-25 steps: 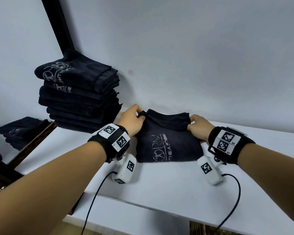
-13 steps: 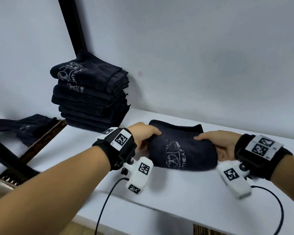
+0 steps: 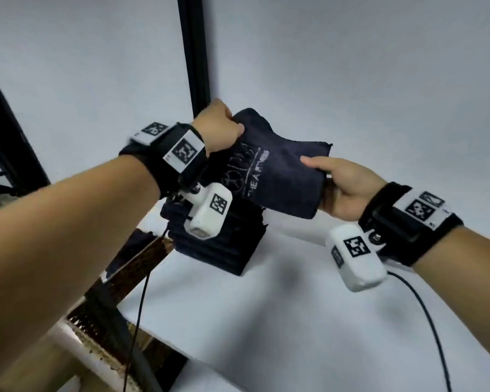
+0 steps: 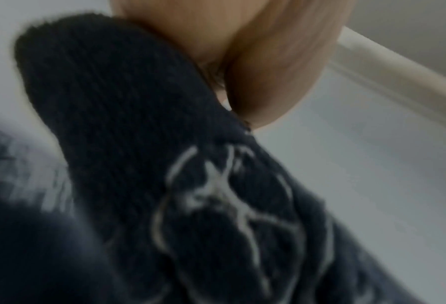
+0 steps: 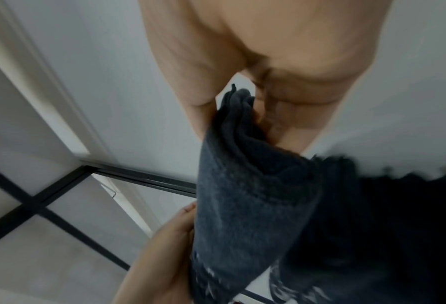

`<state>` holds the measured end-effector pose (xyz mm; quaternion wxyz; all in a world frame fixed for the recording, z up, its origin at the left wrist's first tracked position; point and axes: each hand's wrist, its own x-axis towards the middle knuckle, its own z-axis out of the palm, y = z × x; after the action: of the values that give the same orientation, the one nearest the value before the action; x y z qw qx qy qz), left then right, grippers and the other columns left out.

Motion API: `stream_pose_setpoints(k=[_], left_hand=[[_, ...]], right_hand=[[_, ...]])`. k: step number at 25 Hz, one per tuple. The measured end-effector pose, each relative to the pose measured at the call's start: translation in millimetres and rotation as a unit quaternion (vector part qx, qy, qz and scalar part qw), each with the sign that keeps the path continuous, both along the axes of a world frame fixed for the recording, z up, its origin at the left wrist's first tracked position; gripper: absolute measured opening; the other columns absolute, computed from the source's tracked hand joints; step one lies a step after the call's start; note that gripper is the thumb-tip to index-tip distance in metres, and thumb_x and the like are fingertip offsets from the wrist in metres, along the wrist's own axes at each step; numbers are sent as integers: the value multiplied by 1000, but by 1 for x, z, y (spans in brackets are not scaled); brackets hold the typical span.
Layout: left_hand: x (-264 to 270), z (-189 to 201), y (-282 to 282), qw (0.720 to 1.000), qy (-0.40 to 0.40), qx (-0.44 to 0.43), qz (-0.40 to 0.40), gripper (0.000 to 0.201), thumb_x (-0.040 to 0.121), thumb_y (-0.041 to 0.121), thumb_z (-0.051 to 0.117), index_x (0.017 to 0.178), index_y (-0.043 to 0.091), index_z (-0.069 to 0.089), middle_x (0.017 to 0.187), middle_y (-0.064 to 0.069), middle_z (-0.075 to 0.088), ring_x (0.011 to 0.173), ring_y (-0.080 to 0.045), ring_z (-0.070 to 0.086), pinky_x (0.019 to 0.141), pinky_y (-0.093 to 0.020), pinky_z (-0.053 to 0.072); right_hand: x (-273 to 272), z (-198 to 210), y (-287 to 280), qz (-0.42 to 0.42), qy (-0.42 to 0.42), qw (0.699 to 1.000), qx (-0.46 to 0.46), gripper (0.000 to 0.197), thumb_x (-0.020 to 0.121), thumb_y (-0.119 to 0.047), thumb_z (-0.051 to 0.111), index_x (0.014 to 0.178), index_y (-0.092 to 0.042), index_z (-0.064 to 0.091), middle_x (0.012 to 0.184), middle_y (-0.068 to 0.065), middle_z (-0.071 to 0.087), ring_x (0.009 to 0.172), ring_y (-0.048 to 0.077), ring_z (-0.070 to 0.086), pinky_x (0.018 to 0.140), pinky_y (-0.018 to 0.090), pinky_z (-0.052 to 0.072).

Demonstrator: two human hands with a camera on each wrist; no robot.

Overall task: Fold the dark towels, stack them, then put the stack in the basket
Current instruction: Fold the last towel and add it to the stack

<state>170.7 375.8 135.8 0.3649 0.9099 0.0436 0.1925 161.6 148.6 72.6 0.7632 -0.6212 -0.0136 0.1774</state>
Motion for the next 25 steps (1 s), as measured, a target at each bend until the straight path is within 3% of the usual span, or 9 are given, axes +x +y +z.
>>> stream_pose_setpoints(k=[3,5,8,10,12,15,19,21,25], left_hand=[[30,22,33,974,-16,200,101,43,91,28,58,123,4,43,113,-19,60,104,-38,58,77,-36,42],[52,-10,53,955,70,272,100,45,91,31,57,125,5,43,115,-22,61,102,-40,59,75,-36,42],[63,-60,72,954,180,228,80,42,98,30,44,132,5,39,127,-23,55,113,-39,54,85,-35,38],[63,-75,79,962,195,171,83,45,100,29,39,138,4,34,132,-25,50,120,-38,50,90,-34,35],[63,-81,80,967,198,131,94,48,100,30,40,140,5,33,134,-25,49,123,-38,48,97,-34,34],[74,-90,86,962,219,121,111,50,98,33,40,137,1,41,135,-23,50,123,-39,48,99,-34,34],[76,-93,87,960,238,117,93,47,101,32,37,136,0,44,138,-22,49,125,-37,47,101,-33,33],[77,-94,85,955,256,129,78,45,103,28,35,136,-1,44,142,-22,44,129,-37,44,107,-35,31],[81,-96,92,957,269,97,54,47,102,29,39,135,-4,47,140,-24,48,129,-38,45,104,-39,35]], right_hand=[[29,13,67,-6,3,1000,26,15,89,-16,67,104,-14,63,91,8,67,76,19,65,59,29,60],[58,-15,95,-26,-9,999,-36,18,81,-23,75,90,-15,61,100,11,67,81,23,66,65,36,60],[93,-52,107,-37,-22,994,-98,60,48,-39,89,96,-12,65,104,14,72,87,29,71,73,42,60],[84,-49,109,-53,3,995,-79,53,59,-28,90,100,-4,66,87,13,73,69,26,72,59,35,58],[73,-49,105,-58,14,991,-120,50,63,-37,88,95,-6,66,65,6,67,49,18,63,51,29,54],[65,-60,103,-61,46,980,-182,98,37,-68,83,117,-16,61,89,4,67,68,22,65,62,40,58],[46,-65,105,3,113,987,-115,56,67,-62,74,98,-17,63,80,14,69,78,31,64,87,45,53],[46,-73,107,21,138,987,-82,50,67,-59,75,90,-16,69,72,13,74,82,32,67,94,48,51],[45,-80,115,19,148,986,-79,58,55,-65,78,89,-18,75,84,15,76,94,37,68,98,53,47]])
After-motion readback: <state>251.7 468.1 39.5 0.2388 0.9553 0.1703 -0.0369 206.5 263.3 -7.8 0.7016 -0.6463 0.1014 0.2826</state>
